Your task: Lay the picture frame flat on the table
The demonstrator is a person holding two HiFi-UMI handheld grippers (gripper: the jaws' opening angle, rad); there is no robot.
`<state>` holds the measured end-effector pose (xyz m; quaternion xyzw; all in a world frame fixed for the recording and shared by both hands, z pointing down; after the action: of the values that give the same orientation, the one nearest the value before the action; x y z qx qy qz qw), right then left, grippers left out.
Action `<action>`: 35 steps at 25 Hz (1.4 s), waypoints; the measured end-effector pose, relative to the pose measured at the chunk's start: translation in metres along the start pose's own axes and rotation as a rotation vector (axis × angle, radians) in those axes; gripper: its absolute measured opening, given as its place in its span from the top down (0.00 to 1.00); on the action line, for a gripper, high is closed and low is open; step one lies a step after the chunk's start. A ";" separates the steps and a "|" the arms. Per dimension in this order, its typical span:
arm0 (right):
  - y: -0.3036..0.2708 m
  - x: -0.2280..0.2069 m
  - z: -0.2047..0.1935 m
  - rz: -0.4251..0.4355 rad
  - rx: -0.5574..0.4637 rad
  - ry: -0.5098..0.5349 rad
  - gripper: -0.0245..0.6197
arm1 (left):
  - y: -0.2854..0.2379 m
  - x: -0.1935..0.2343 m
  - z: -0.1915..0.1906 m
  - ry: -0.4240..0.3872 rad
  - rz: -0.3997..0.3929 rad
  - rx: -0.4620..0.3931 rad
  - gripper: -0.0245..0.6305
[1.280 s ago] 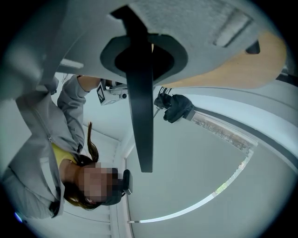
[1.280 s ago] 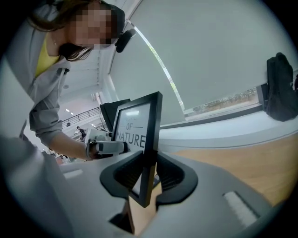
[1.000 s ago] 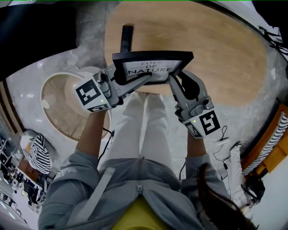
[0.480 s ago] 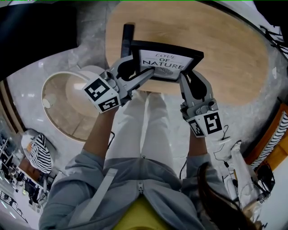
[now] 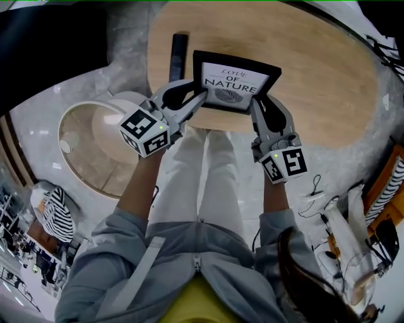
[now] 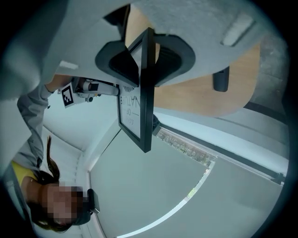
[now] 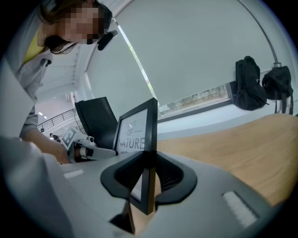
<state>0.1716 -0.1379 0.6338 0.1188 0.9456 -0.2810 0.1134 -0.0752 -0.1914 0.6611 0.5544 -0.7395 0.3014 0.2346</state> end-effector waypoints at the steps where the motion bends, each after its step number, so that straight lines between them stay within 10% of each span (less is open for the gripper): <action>1: -0.015 -0.006 0.000 -0.002 0.014 -0.007 0.84 | -0.005 0.012 0.003 0.005 0.013 0.011 0.80; 9: -0.095 -0.039 -0.017 -0.036 0.122 -0.003 0.84 | -0.036 0.088 -0.007 0.089 0.072 0.056 0.80; 35: -0.127 -0.043 -0.023 -0.225 0.238 -0.054 0.84 | -0.056 0.096 -0.001 0.135 0.305 0.167 0.78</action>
<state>0.1722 -0.2352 0.7284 0.0173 0.9096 -0.4049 0.0917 -0.0476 -0.2674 0.7374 0.4320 -0.7699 0.4303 0.1883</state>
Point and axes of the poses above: the fingertips, and each gripper's own axes: y backward along the fingers, x to its left, z out of its top, the point moved 9 cm from there along y, backward along the fingers, and after that the axes turned 15 degrees about -z, right-handed, at the moved point
